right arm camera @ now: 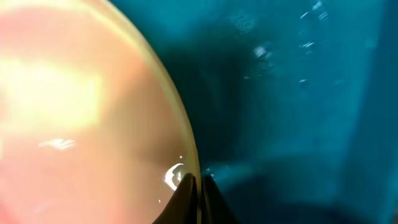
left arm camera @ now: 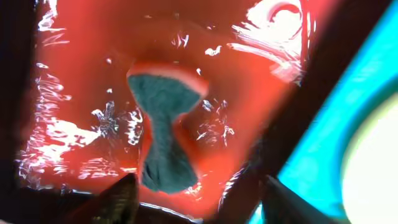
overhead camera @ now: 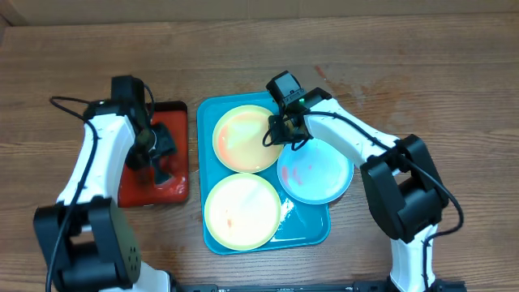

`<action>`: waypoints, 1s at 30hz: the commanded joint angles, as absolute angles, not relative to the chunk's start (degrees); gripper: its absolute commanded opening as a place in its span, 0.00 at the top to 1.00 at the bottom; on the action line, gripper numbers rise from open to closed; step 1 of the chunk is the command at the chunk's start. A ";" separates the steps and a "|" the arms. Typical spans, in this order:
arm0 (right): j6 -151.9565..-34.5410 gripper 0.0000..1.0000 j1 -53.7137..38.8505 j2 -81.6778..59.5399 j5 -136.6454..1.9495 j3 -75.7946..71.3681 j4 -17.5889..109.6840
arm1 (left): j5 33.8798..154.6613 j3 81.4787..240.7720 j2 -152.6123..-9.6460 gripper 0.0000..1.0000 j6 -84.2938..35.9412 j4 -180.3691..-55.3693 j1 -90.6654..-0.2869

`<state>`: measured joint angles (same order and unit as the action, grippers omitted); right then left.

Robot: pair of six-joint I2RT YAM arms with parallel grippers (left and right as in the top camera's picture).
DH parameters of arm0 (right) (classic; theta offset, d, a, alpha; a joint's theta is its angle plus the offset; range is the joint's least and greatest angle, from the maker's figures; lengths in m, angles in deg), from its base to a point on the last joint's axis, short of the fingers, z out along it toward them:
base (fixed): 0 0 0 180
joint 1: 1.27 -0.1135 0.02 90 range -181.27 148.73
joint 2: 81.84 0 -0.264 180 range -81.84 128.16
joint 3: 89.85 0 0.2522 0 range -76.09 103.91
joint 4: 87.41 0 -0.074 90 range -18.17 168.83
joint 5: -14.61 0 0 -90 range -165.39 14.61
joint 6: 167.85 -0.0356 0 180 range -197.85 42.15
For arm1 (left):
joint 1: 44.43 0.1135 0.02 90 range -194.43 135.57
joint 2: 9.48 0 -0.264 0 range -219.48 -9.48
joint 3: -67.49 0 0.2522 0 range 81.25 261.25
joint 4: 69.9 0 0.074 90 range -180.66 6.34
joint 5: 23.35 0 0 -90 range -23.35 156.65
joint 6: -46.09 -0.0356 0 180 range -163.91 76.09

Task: Clean dirty plates on tray and stack at the side
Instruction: 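Return the sponge to the red tray with the left gripper, then lift the yellow plate off the teal tray with the right gripper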

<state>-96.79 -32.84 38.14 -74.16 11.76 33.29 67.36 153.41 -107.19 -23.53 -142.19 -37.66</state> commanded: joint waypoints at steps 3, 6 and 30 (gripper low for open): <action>-92.70 0.96 -36.05 29.64 -87.71 14.06 31.96 | 69.70 156.75 -97.27 0.00 -25.35 -143.17 -37.64; -92.53 0.96 -39.05 29.01 -98.31 14.06 31.31 | 69.70 156.75 -94.84 0.00 -25.32 -143.87 -37.64; -79.68 0.96 -53.47 24.02 -131.31 16.66 38.12 | 67.71 156.73 -94.49 0.00 -25.30 -146.01 -37.64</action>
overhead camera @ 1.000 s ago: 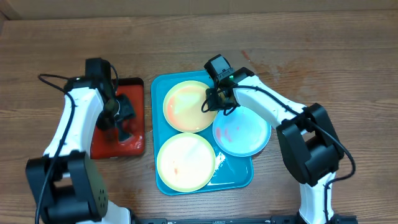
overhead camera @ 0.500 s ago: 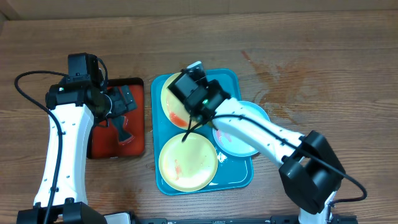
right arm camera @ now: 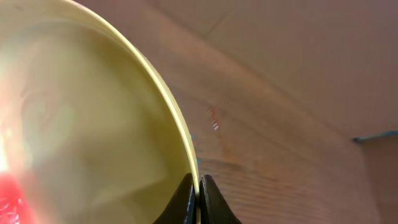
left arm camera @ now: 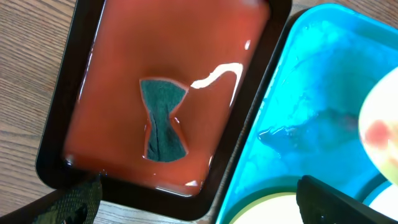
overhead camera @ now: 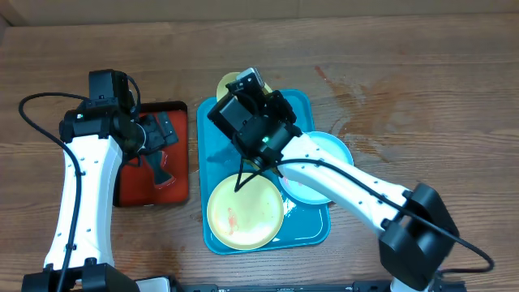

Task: Clean dirty plates on tray and stack at the side
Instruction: 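Lift the yellow plate off the teal tray with the right gripper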

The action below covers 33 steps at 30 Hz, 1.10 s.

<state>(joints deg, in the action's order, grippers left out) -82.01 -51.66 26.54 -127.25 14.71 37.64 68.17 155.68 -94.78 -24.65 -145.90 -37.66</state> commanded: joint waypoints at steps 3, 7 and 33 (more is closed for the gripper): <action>-79.50 0.96 -54.63 24.02 -134.85 16.66 38.39 | 67.74 156.73 -94.49 0.00 -25.30 -146.01 -37.64; -79.48 0.96 -56.80 24.02 -141.30 16.66 38.56 | 67.74 156.73 -94.49 0.00 -25.30 -146.01 -37.64; -76.27 0.96 -62.15 24.02 -151.46 16.64 39.35 | 67.74 156.73 -94.49 0.00 -25.30 -146.01 -37.64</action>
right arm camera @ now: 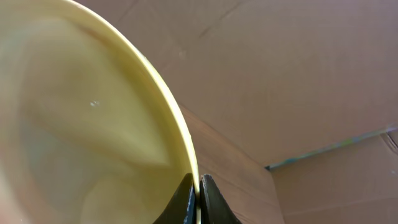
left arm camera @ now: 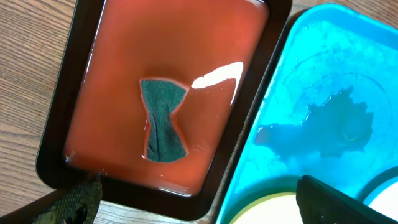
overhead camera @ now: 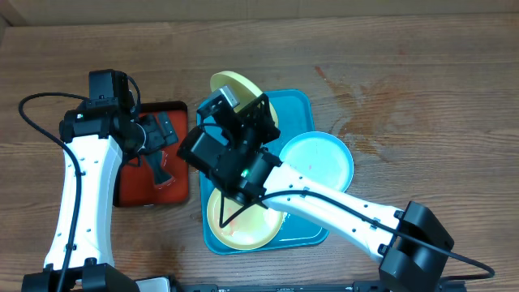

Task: Clean dirty plates on tray and stack at the side
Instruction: 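Lift the yellow plate off the teal tray with the right gripper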

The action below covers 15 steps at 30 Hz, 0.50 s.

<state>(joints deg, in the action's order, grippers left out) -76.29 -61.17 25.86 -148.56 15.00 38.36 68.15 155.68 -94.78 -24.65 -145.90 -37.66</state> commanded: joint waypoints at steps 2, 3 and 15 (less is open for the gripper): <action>-76.27 0.96 -62.35 24.02 -152.08 16.64 39.98 | 67.71 156.73 -94.49 0.00 -25.30 -146.01 -37.64; -76.27 0.96 -62.35 24.02 -152.08 16.64 40.03 | 67.71 156.73 -94.49 0.00 -25.30 -146.01 -37.64; -76.29 0.96 -62.06 24.02 -151.92 16.64 41.86 | 67.74 156.73 -94.49 0.00 -25.30 -145.99 -37.64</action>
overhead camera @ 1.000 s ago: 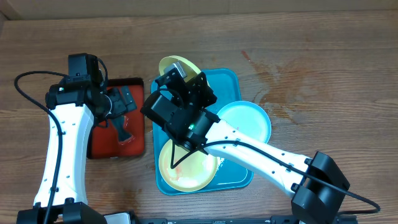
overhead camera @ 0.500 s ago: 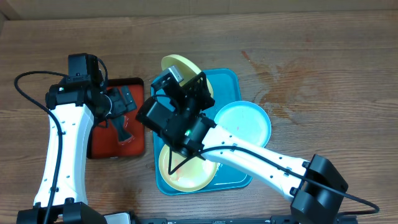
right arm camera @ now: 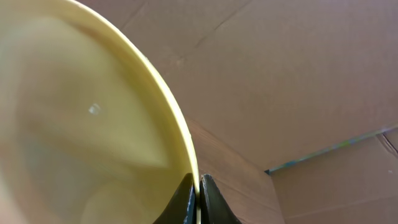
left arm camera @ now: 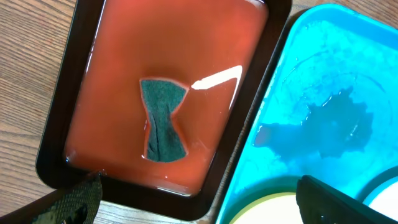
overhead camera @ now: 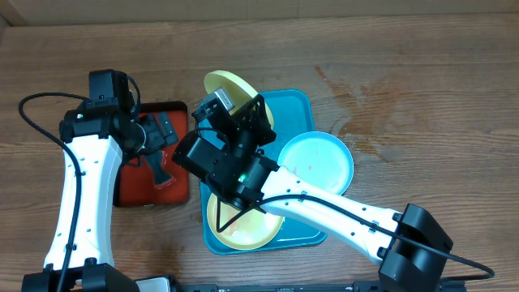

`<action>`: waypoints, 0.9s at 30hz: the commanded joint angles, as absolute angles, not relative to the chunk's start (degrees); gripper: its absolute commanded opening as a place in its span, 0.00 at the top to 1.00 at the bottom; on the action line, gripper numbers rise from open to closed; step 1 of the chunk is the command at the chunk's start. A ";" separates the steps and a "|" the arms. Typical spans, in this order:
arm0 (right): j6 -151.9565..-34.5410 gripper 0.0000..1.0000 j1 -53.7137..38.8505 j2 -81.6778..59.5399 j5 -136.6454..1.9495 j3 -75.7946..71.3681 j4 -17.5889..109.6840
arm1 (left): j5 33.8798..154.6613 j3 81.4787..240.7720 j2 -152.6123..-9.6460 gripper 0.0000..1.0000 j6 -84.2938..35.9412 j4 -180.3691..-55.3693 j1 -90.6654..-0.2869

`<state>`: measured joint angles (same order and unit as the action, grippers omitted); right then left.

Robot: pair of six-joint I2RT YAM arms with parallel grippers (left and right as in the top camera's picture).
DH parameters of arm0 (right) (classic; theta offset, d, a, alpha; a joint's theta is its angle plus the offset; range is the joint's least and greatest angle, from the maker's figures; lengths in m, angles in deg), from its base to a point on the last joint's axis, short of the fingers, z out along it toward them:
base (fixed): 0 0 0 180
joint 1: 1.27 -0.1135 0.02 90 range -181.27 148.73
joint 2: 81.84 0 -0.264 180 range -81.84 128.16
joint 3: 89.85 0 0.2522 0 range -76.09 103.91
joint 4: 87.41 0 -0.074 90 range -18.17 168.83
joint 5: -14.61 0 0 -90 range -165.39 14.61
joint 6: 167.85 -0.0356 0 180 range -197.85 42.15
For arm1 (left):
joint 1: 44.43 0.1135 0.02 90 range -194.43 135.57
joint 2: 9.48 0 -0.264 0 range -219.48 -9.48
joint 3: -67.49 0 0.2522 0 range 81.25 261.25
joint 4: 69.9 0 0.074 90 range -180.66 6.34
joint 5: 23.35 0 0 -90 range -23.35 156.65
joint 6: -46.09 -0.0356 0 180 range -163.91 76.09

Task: Clean dirty plates on tray and stack at the side
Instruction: 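Lift the yellow plate off the teal tray with the right gripper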

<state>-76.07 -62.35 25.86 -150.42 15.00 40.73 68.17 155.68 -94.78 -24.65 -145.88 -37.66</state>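
My right gripper is shut on the rim of a yellow plate, holding it tilted high above the back left corner of the blue tray. This plate fills the right wrist view. On the tray lie a light blue plate at the right and a pale yellow plate at the front, partly hidden by my right arm. My left gripper hangs open above the red basin, where a green sponge lies in shallow water.
The red basin stands just left of the blue tray, their rims almost touching. A puddle of water sits on the tray's bare back part. Brown wooden table surrounds both, with a cardboard wall at the back.
The held yellow plate has shifted slightly to the left, and my right arm with it. My left gripper is still open above the basin, and the sponge has not moved.
My right gripper was shut on the rim of the back plate as it lay on the tray, with my left gripper low over the sponge. Then the plate was off the tray and tilted, the left gripper higher. Now the plate is held high over the tray's back left corner.
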 commanded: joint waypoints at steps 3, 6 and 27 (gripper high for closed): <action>-76.29 0.96 -61.47 24.02 -151.60 16.62 42.39 | 67.71 156.73 -94.49 0.00 -25.30 -146.01 -37.64; -76.31 0.96 -60.84 24.02 -151.60 16.62 42.39 | 67.71 156.73 -94.49 0.00 -25.30 -146.01 -37.64; -98.56 0.96 -44.69 22.32 -116.65 16.68 29.82 | 67.71 156.73 -94.49 0.00 -25.30 -145.99 -37.64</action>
